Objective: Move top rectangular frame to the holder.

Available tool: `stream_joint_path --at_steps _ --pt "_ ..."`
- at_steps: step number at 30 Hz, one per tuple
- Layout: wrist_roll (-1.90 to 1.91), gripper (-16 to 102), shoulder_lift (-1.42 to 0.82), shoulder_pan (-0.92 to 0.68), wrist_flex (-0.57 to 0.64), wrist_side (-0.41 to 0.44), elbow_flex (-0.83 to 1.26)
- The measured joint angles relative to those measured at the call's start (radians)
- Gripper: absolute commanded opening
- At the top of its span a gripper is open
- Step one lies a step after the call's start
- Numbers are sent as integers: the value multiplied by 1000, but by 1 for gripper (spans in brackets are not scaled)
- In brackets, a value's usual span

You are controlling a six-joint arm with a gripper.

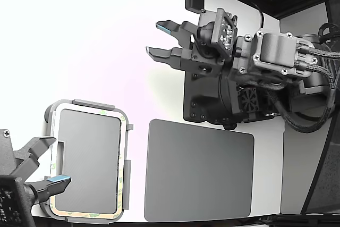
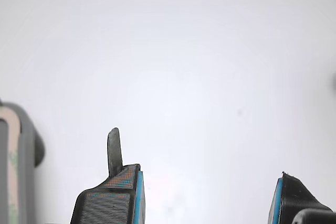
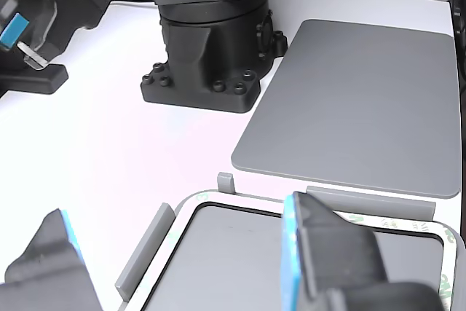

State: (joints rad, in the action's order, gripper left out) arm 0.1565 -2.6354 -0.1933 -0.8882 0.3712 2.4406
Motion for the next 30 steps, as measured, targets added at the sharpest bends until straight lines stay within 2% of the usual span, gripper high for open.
stream_joint_path --at_steps 13,30 --pt "26 100 -291 0 -114 -18 150" --pt "52 100 -298 0 -112 14 176"
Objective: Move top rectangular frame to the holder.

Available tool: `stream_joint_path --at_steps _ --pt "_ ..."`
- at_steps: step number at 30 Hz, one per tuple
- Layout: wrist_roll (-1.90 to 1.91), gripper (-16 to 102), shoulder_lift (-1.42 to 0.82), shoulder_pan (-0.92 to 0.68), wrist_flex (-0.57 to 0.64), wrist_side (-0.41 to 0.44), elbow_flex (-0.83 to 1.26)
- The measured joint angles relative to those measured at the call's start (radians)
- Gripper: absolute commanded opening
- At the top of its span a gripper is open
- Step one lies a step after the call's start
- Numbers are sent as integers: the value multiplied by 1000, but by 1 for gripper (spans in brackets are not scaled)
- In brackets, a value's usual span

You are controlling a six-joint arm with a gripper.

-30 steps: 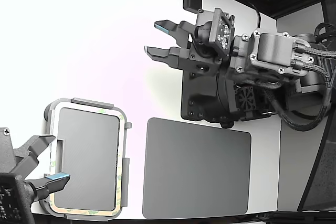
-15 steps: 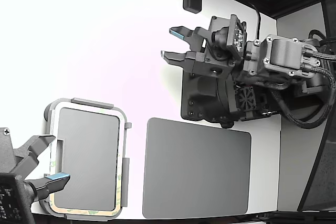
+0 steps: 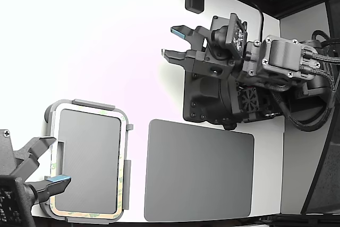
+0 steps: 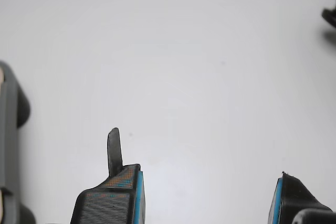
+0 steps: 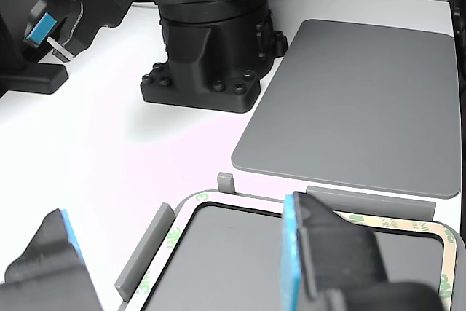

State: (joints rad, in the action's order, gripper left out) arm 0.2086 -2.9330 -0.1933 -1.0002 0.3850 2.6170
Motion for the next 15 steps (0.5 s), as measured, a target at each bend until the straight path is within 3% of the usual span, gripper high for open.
stream_joint_path --at_steps 15 --pt "18 100 0 41 -2 -25 31"
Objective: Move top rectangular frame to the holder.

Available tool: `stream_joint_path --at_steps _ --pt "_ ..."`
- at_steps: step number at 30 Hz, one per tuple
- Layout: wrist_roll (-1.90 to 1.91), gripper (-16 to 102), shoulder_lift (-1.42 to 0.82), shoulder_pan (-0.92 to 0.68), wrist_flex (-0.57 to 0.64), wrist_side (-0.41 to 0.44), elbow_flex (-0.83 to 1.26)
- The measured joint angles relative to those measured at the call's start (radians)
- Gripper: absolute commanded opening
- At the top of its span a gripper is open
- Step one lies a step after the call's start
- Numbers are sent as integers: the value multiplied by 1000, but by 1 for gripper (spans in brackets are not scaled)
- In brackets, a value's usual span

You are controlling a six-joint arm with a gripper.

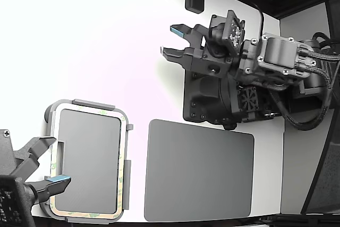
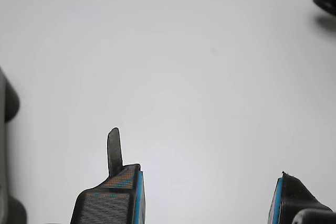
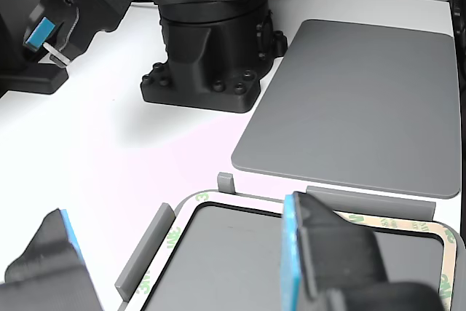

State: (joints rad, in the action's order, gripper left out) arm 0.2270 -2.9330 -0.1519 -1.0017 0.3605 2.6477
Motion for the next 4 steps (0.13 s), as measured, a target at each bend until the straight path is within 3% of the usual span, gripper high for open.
stream_joint_path --at_steps 4 --pt "-41 100 0 12 11 -55 12"
